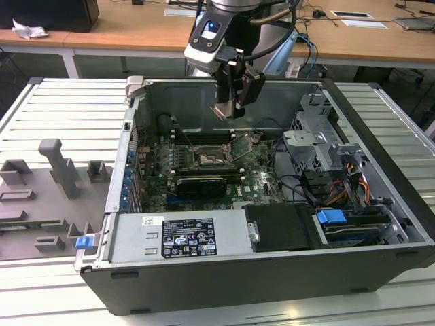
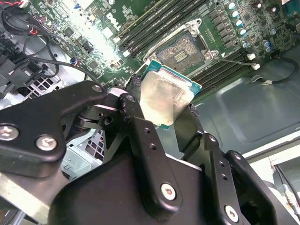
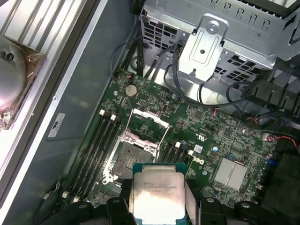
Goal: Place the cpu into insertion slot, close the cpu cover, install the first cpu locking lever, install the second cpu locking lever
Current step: 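Place the cpu into insertion slot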
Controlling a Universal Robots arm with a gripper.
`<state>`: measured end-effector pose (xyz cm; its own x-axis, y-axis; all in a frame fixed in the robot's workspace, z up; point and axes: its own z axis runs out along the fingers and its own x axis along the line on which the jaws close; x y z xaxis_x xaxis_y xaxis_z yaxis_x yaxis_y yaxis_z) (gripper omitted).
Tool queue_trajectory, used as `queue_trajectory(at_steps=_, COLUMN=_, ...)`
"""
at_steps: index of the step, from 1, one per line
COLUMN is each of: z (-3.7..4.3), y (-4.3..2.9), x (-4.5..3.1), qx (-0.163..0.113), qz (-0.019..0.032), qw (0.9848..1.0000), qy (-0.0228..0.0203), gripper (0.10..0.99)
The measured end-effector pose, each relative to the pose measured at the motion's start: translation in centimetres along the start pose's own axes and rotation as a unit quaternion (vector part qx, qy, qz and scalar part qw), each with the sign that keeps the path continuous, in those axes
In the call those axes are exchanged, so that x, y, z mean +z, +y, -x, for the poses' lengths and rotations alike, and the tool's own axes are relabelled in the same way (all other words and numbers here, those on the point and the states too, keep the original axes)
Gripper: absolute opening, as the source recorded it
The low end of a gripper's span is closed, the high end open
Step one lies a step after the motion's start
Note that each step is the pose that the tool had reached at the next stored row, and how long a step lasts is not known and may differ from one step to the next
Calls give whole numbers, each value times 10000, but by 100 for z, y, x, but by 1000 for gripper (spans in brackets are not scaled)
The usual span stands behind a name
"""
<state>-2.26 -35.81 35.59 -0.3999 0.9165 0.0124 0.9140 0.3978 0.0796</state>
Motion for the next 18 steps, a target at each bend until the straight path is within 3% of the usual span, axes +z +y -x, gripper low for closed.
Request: queue_trajectory(at_steps=18, z=0, y=-2, x=25, qx=372, qz=5, qw=9993, qy=-29, gripper=529)
